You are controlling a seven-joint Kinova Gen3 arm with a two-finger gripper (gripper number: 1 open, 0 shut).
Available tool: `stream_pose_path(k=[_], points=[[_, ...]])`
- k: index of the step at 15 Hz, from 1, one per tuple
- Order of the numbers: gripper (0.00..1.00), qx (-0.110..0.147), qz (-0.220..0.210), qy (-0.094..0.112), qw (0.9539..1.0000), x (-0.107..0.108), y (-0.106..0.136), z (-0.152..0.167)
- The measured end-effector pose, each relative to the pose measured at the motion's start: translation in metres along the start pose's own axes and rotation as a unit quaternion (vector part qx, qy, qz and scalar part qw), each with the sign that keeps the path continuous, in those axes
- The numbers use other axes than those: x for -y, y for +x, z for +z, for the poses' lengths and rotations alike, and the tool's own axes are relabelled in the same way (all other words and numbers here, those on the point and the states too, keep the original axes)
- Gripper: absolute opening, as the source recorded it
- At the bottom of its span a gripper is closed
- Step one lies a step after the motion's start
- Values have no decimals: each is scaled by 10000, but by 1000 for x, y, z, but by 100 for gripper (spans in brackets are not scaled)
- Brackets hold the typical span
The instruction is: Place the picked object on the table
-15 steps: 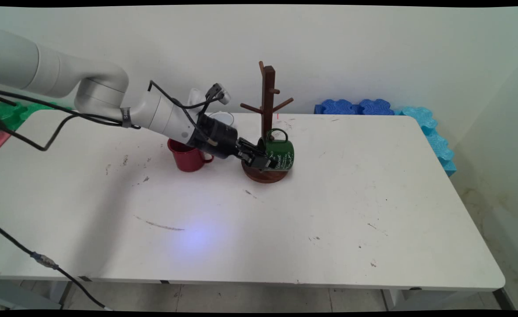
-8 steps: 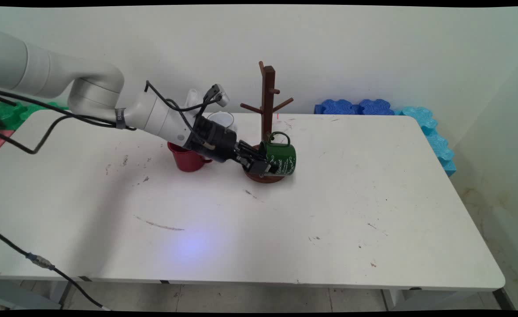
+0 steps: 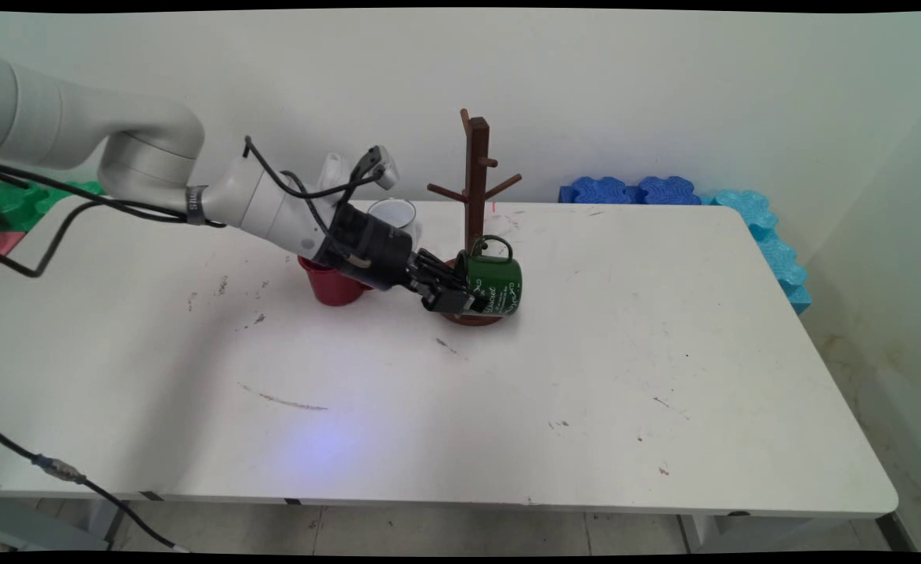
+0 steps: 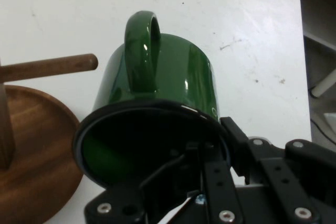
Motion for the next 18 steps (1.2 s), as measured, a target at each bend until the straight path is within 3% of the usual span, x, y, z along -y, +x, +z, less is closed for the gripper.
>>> stream_pose_path(k=[9,18], points=[[0,307,513,309,9977,-6,3,-30],[0,894,1027,643,9886,-13,3,-59]])
